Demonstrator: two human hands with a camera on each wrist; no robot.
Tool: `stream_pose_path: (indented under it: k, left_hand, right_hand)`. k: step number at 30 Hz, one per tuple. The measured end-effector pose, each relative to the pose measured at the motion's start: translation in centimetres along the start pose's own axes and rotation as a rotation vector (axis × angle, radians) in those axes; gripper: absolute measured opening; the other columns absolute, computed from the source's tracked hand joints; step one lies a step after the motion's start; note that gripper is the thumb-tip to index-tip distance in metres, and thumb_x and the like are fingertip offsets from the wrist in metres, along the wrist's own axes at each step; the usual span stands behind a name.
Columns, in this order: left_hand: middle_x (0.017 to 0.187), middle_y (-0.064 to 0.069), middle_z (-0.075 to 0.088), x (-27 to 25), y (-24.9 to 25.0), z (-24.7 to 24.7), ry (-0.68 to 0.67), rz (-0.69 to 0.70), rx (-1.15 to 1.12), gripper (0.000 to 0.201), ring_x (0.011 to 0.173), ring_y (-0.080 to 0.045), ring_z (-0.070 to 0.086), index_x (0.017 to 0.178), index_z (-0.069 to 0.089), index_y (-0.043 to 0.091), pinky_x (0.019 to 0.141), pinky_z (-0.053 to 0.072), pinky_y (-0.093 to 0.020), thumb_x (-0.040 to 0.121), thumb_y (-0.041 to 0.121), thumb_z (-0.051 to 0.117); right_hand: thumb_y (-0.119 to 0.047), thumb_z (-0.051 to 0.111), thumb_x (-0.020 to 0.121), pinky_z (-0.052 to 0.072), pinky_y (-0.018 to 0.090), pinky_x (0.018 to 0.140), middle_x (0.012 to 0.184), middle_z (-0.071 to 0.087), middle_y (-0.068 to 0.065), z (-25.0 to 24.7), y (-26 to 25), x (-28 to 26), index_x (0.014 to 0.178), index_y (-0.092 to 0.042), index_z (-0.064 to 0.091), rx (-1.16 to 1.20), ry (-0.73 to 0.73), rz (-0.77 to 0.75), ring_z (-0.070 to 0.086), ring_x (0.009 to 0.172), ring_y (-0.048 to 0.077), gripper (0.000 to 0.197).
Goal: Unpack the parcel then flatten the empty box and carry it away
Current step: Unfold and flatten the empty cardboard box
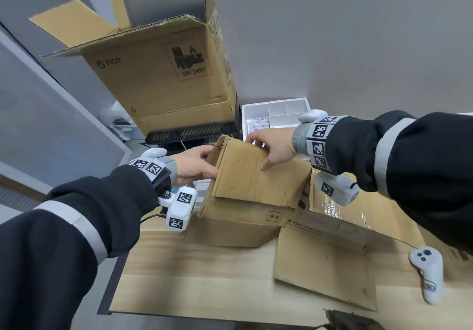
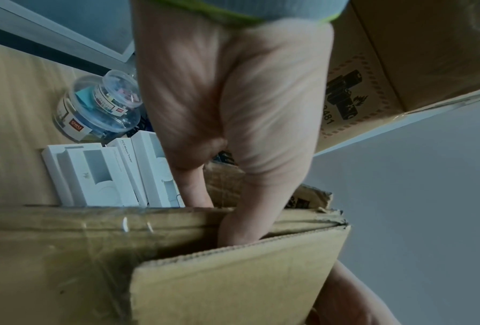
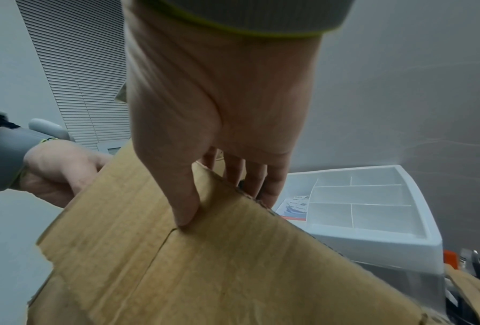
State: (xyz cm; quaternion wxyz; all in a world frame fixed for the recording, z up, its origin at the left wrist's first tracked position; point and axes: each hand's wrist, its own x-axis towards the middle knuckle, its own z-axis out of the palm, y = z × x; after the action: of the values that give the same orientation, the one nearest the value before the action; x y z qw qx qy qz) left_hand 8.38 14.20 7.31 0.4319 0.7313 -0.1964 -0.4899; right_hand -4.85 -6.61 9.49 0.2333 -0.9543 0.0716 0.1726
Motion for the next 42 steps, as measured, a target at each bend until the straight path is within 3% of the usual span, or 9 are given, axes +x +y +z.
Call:
stream_pose_path:
  k: [5,9,14,20,26,30,36,40,42]
  left_hand:
    - [0.122,-0.012,0.068,-0.4,0.6,-0.3,-0.065,0.117,0.198,0.062,0.114,-0.030,0.066,0.122,0.067,0.013,0.097,0.054,-0.045,0.065,-0.008,0.080]
    - [0.111,-0.009,0.074,-0.6,1.3,0.1,-0.039,0.200,0.270,0.052,0.097,-0.020,0.072,0.118,0.067,0.011,0.094,0.057,-0.039,0.074,-0.016,0.075]
    - [0.093,-0.002,0.073,-0.6,1.8,0.5,0.050,0.216,0.334,0.052,0.087,-0.015,0.068,0.105,0.073,0.014,0.094,0.057,-0.041,0.055,0.021,0.088]
    - [0.086,0.011,0.071,-0.3,2.7,1.2,0.158,0.267,0.523,0.055,0.075,-0.003,0.064,0.096,0.076,0.025,0.085,0.057,-0.031,0.045,0.044,0.088]
    - [0.114,0.015,0.062,0.1,2.7,2.1,0.184,0.325,0.749,0.063,0.106,-0.003,0.060,0.099,0.071,0.032,0.093,0.049,-0.026,0.043,0.058,0.086]
    - [0.121,0.013,0.060,0.3,2.4,3.0,0.186,0.369,0.804,0.044,0.111,-0.004,0.058,0.089,0.075,0.022,0.095,0.046,-0.021,0.053,0.037,0.096]
    - [0.123,0.016,0.057,0.1,2.2,3.9,0.165,0.382,0.898,0.029,0.109,-0.007,0.058,0.078,0.076,0.022,0.097,0.049,-0.033,0.057,0.033,0.094]
    - [0.123,0.016,0.058,0.2,2.1,3.7,0.159,0.407,0.886,0.026,0.111,-0.006,0.057,0.078,0.079,0.022,0.096,0.047,-0.031,0.060,0.033,0.094]
    - [0.123,0.017,0.058,0.1,2.0,3.5,0.150,0.408,0.879,0.022,0.110,-0.007,0.058,0.077,0.080,0.021,0.095,0.047,-0.031,0.063,0.033,0.093]
  right_hand:
    - [-0.025,0.079,0.080,0.050,0.032,0.089,0.120,0.062,0.001,0.5,0.0,-0.1,0.134,-0.024,0.048,0.016,0.001,-0.007,0.060,0.097,0.018,0.062]
    - [-0.023,0.080,0.080,0.051,0.034,0.093,0.123,0.061,0.001,0.8,-0.1,-0.1,0.137,-0.024,0.047,0.042,-0.007,-0.008,0.059,0.100,0.018,0.066]
    - [-0.023,0.083,0.076,0.051,0.038,0.099,0.127,0.057,0.000,0.6,-0.4,-0.1,0.139,-0.026,0.046,0.050,-0.100,0.007,0.059,0.111,0.020,0.073]
    - [-0.026,0.085,0.074,0.049,0.035,0.103,0.137,0.052,0.000,0.4,-0.4,-0.2,0.144,-0.024,0.040,0.039,-0.170,0.027,0.055,0.120,0.019,0.084]
    - [-0.031,0.085,0.075,0.047,0.030,0.101,0.135,0.054,-0.005,0.1,0.1,-0.6,0.145,-0.027,0.040,0.041,-0.218,0.037,0.059,0.113,0.014,0.083]
    - [-0.038,0.084,0.075,0.045,0.029,0.100,0.128,0.060,-0.010,0.4,0.3,-0.5,0.142,-0.030,0.043,0.021,-0.243,0.041,0.060,0.109,0.012,0.079]
    - [-0.036,0.082,0.077,0.042,0.019,0.083,0.115,0.070,-0.016,0.6,0.3,-0.5,0.136,-0.032,0.049,0.034,-0.281,0.041,0.060,0.100,0.005,0.068]
    - [-0.024,0.077,0.078,0.053,0.035,0.099,0.113,0.071,-0.010,0.7,0.6,0.0,0.126,-0.029,0.059,0.132,-0.312,0.054,0.064,0.108,0.013,0.052]
    - [-0.026,0.072,0.084,0.056,0.034,0.090,0.115,0.069,-0.004,0.5,0.6,-0.1,0.120,-0.025,0.062,0.214,-0.310,0.078,0.065,0.107,0.018,0.038]
